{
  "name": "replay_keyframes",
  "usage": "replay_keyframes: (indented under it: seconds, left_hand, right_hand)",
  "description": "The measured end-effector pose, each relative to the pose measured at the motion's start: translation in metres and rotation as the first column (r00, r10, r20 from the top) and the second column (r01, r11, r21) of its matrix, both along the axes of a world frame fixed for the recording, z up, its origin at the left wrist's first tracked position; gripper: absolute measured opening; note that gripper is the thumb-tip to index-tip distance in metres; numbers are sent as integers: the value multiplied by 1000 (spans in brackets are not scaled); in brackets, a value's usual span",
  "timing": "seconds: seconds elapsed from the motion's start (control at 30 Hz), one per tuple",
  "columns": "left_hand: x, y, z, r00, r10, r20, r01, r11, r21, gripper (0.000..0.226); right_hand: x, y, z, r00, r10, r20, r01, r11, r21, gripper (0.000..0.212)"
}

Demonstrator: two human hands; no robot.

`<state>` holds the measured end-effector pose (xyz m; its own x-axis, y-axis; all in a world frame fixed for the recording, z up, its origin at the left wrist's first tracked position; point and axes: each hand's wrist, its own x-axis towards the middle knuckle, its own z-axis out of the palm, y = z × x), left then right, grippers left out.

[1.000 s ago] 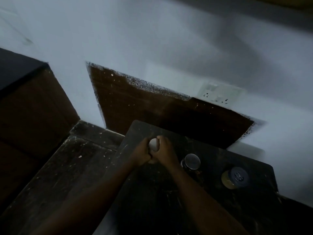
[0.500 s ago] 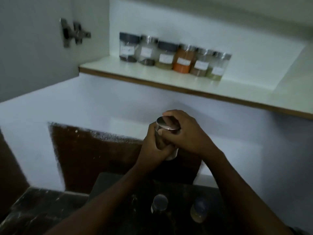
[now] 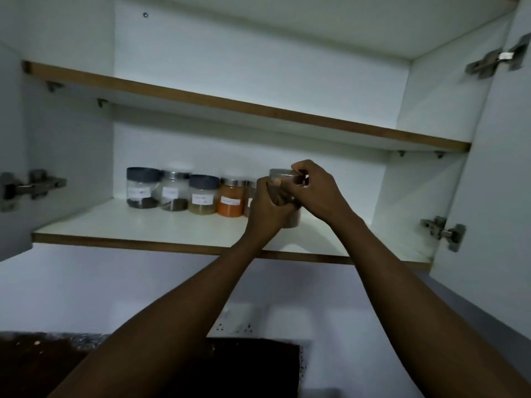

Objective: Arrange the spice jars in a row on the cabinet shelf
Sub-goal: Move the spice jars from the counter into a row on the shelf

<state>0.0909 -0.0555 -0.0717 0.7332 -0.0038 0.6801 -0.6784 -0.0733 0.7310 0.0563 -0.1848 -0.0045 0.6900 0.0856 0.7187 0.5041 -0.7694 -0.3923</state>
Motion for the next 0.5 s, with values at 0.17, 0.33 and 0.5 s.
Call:
replay_keyframes:
  seconds: [0.17, 0.33, 0.5]
  left_hand:
    - [51, -66, -4, 989, 76, -129, -78, 997, -12, 39]
    - [78, -106, -14, 989, 103, -104, -106, 994, -23, 42]
    - [91, -112, -16, 972, 187, -145, -170, 978, 121, 72]
  right_hand:
    - [60, -41, -11, 985, -159, -73, 156, 987, -41, 62]
    - [103, -82, -16, 971, -191, -145, 187, 981, -41, 68]
    - [131, -92, -20, 958, -212, -195, 202, 977, -74, 99]
